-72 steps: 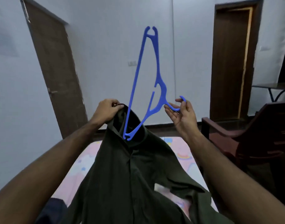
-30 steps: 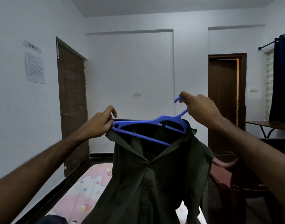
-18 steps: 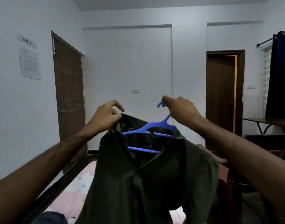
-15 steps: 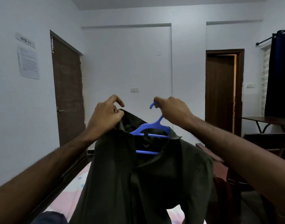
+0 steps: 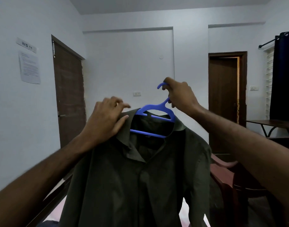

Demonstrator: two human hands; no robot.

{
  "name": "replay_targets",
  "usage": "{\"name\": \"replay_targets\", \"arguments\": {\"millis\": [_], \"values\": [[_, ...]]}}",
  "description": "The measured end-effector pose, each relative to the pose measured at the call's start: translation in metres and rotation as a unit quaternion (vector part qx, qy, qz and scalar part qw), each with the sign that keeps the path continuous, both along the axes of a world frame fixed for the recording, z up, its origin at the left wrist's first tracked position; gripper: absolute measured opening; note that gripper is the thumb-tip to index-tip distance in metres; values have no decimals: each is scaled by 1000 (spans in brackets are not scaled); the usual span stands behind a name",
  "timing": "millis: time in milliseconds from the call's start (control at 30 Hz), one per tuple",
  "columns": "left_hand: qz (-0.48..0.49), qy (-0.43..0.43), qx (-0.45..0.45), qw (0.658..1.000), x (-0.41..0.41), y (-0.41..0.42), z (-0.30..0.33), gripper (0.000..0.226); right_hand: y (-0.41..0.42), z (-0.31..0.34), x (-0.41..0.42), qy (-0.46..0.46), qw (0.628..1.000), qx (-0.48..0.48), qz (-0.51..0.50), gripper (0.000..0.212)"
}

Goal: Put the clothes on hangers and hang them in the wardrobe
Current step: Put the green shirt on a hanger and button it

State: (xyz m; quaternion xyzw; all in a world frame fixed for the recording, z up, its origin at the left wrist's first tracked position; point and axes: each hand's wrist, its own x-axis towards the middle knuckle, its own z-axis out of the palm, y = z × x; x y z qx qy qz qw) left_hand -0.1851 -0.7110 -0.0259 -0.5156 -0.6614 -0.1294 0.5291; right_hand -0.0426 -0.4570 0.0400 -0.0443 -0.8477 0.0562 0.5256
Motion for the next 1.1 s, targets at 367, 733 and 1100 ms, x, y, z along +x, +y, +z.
{"name": "replay_targets", "arguments": {"millis": [367,733,1100], "values": [[102,-61,76,990,-26,16,49,35,-6,39,-6,-97,962,-186,171,44],[121,5,188,975,-34,-35,138,38,40,66,17,-57,982,-67,166,24],[170,14,191,967,14,-82,227,33,-10,161,85,-20,988,-14,156,54]]}}
